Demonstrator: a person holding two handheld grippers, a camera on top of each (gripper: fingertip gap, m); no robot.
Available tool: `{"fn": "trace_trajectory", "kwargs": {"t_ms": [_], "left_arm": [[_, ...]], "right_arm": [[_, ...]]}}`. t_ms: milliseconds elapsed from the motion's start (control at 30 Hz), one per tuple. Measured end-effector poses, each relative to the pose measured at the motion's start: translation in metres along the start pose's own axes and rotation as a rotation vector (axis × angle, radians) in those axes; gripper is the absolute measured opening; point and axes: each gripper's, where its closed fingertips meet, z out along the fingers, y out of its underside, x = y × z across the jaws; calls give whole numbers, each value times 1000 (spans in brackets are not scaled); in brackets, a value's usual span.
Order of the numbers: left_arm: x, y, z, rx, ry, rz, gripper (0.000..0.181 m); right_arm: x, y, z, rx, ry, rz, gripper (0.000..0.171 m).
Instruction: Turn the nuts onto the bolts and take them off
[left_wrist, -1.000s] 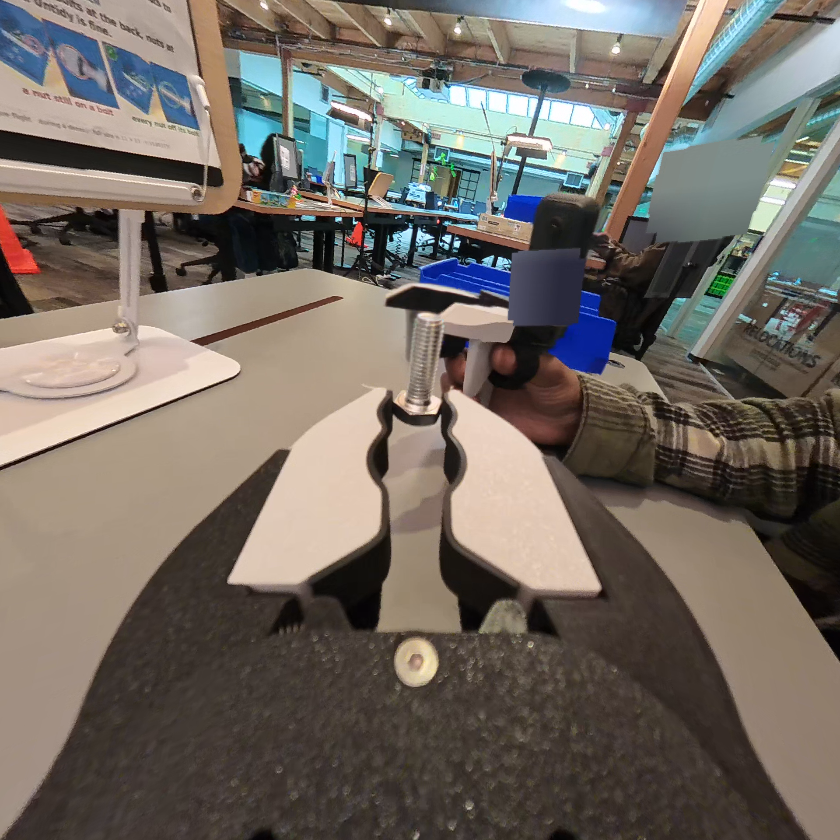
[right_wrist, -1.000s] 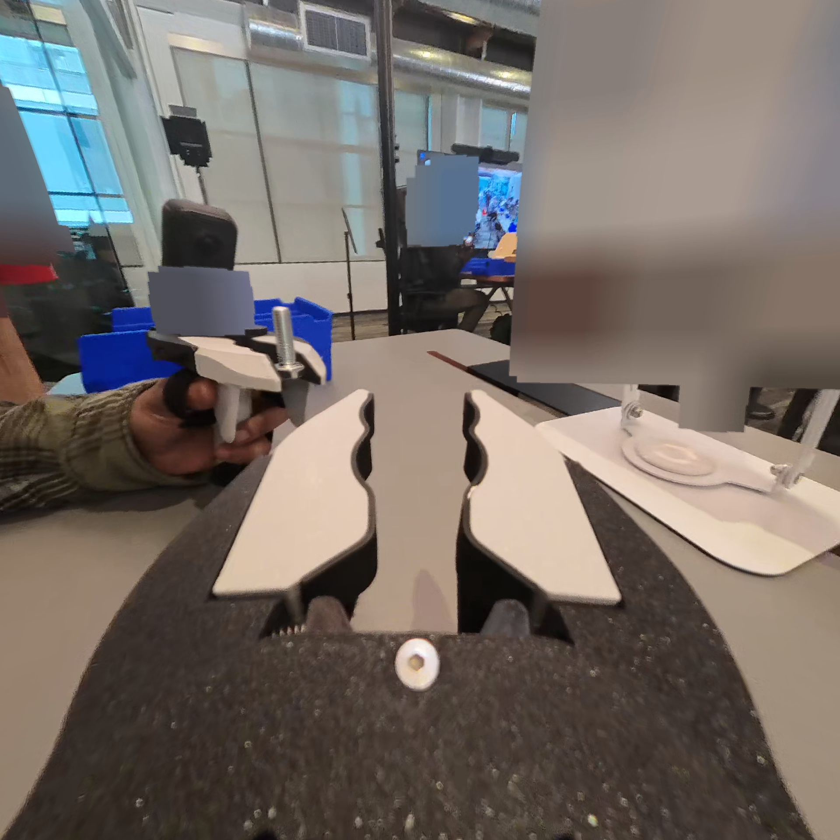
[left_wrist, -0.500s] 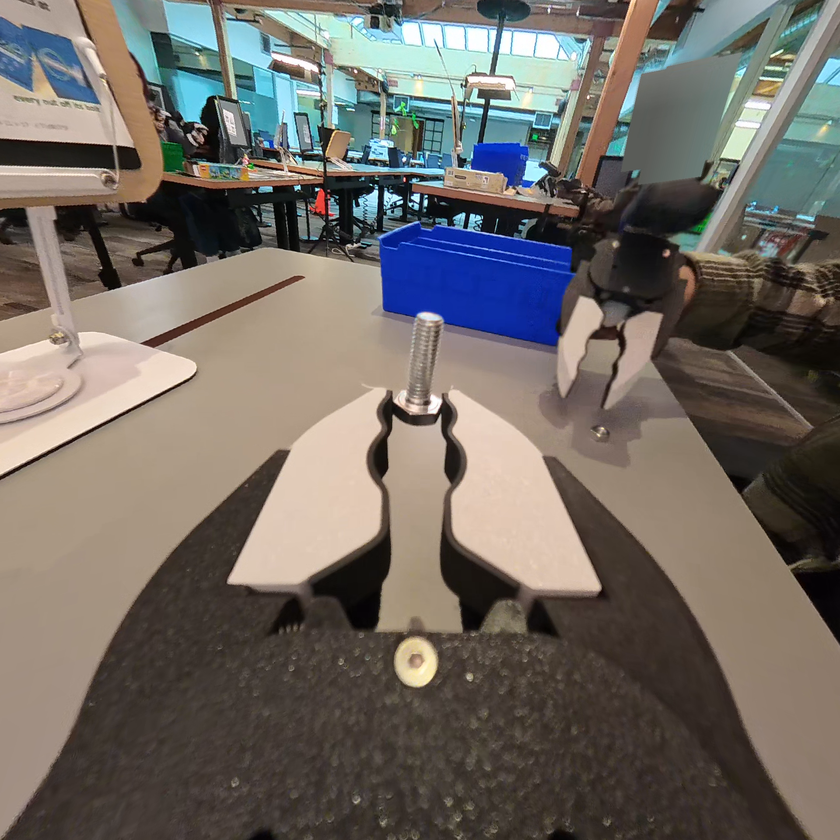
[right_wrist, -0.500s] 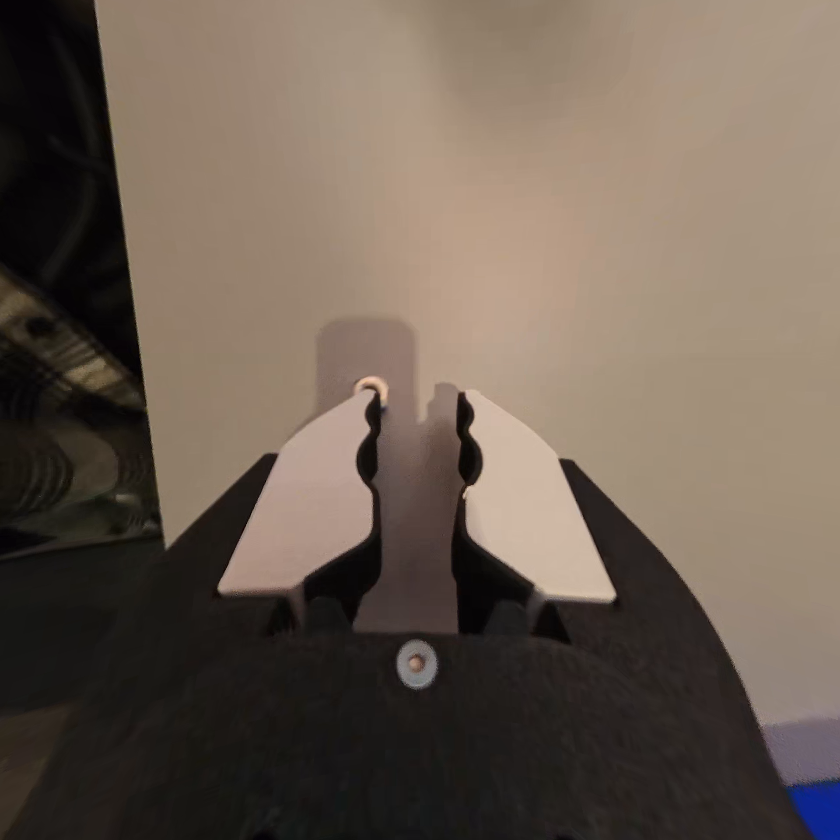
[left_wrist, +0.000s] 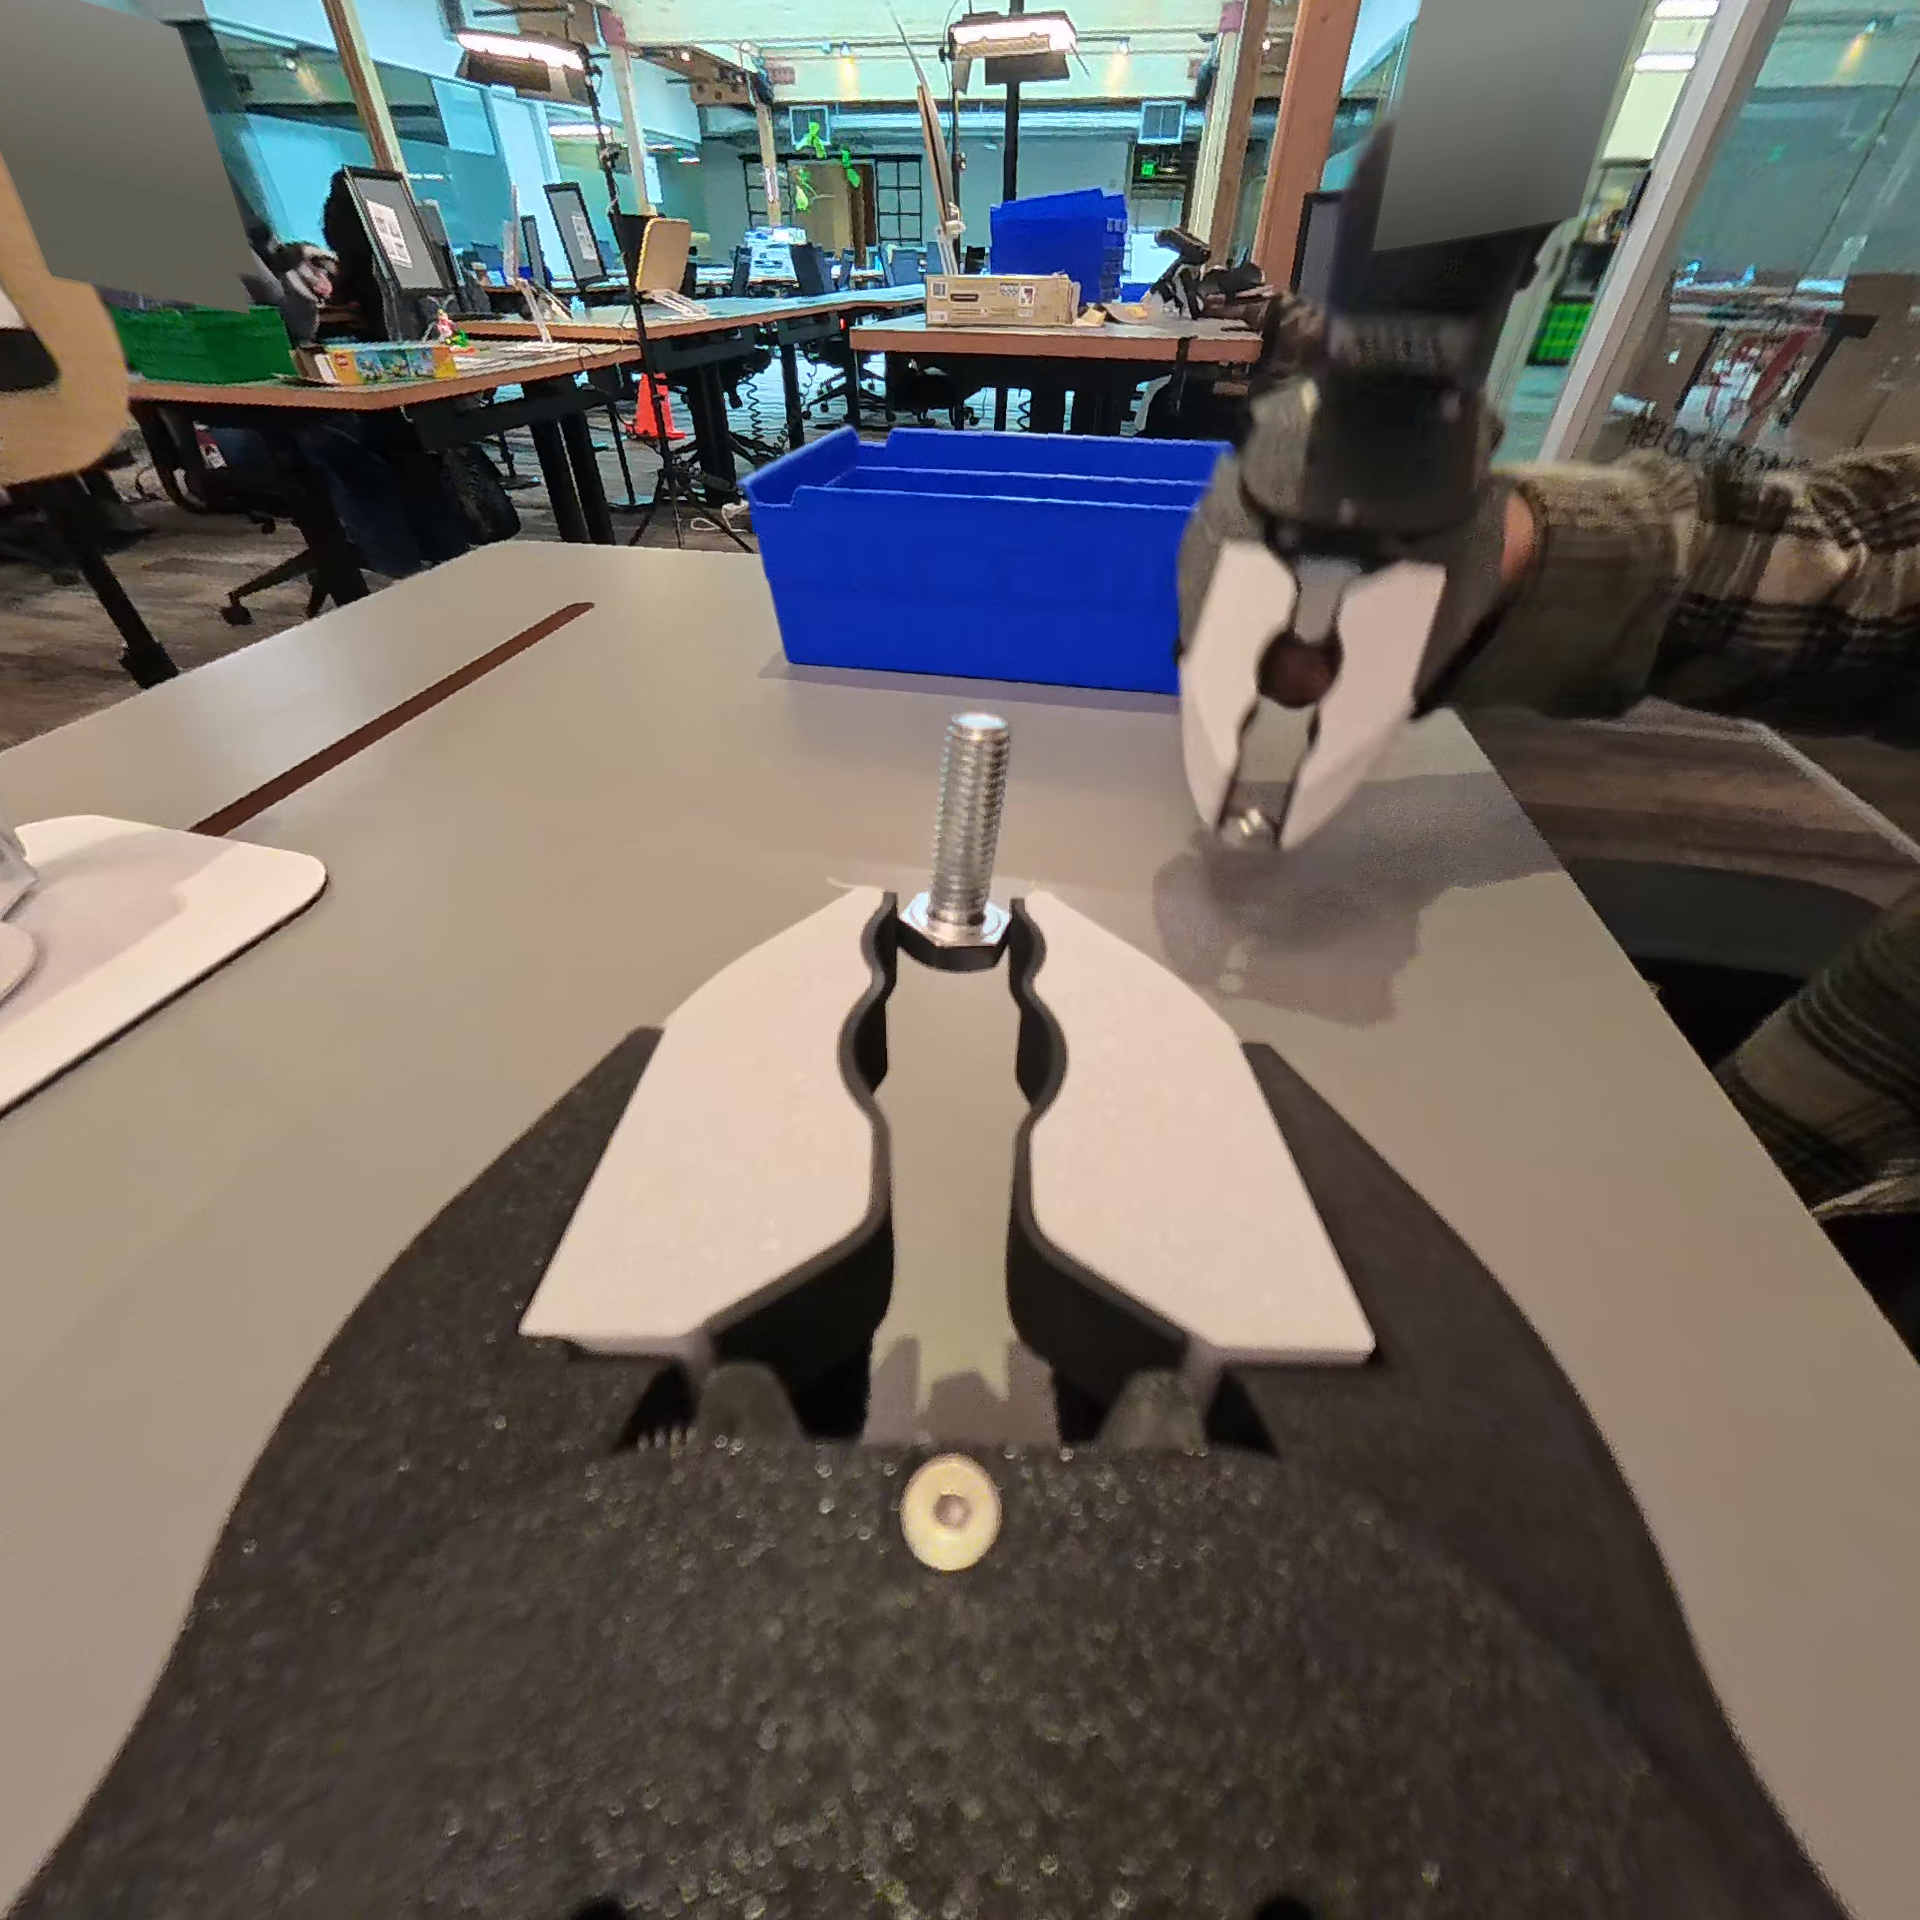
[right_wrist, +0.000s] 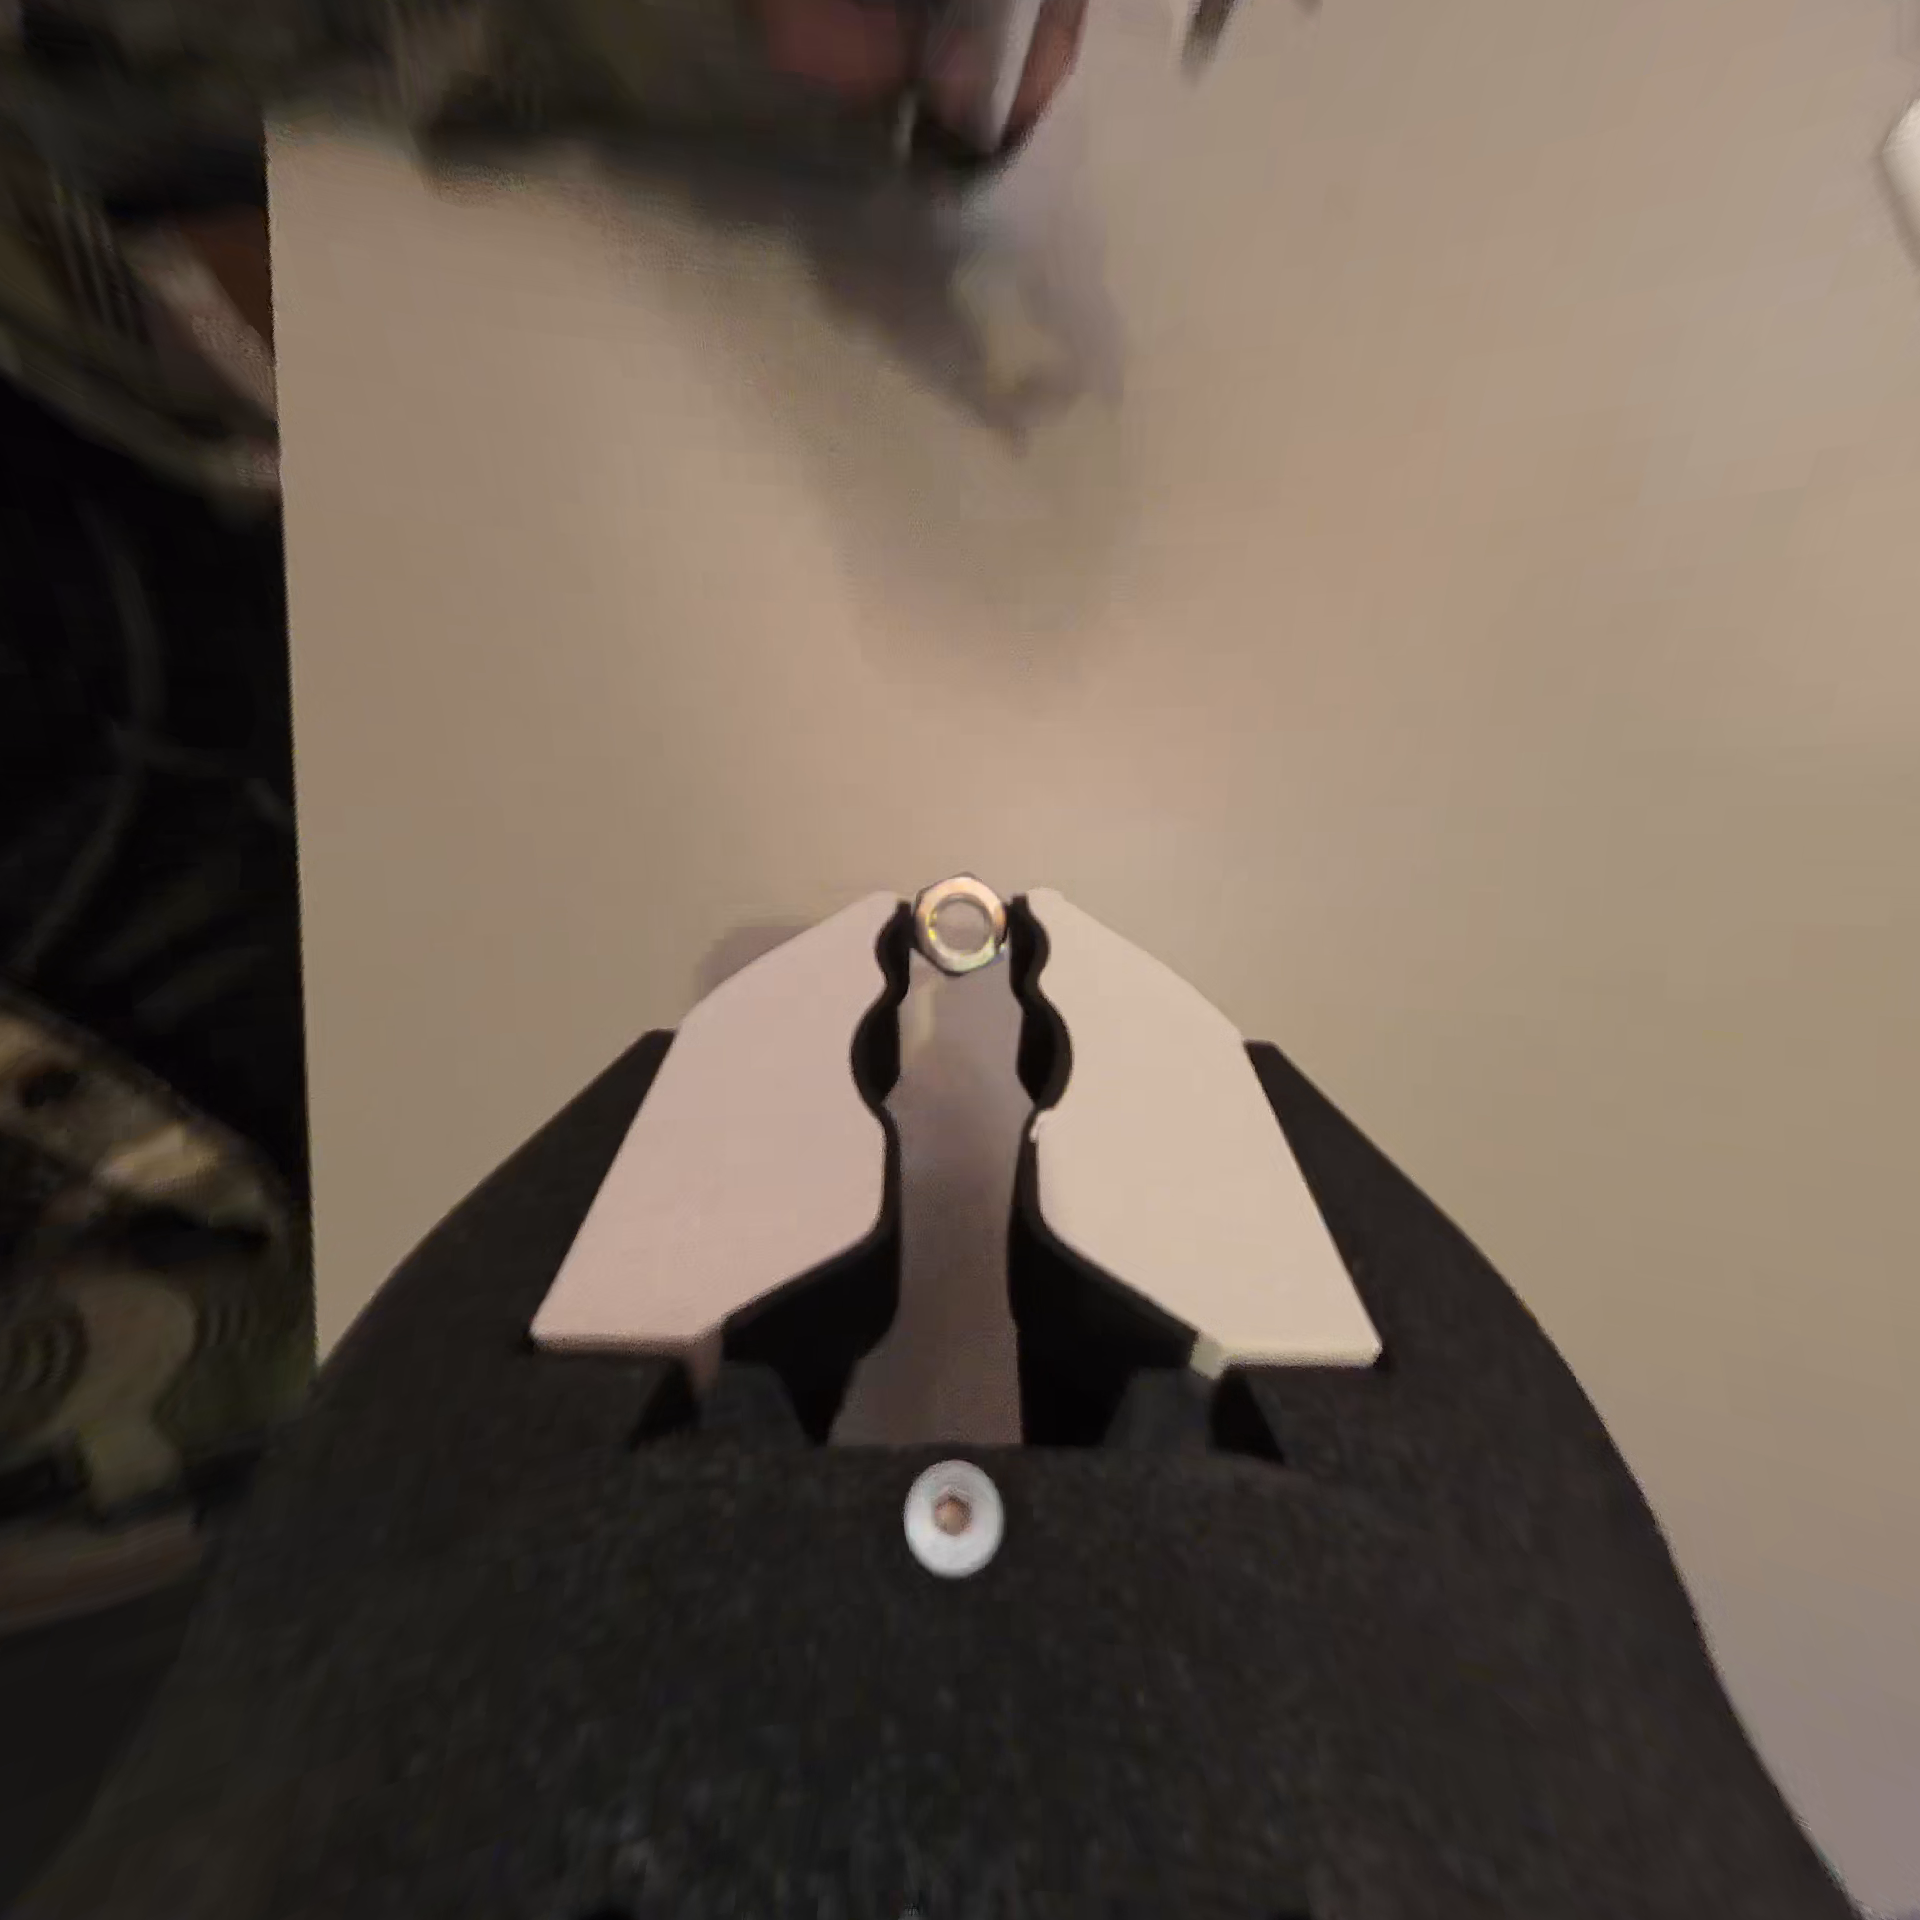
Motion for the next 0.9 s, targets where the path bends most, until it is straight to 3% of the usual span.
{"fn": "trace_trajectory", "kwargs": {"t_ms": [33,167,300,567,900], "left_arm": [[2,1,1,-2,0,16,20],[7,5,7,-41,-20,91,20],[12,10,11,-76,-9,132,20],[8,4,6,-43,-16,101,20],[8,12,9,-126,-37,115,19]], "right_arm": [[7,-24,-2,56,12,-2,17],[23,-106,3,151,-9,-36,17],[28,-147,20,139,-69,-49,17],[30,-148,36,78,-92,-95,17],[30,-141,43,-76,-78,-202,17]]}}
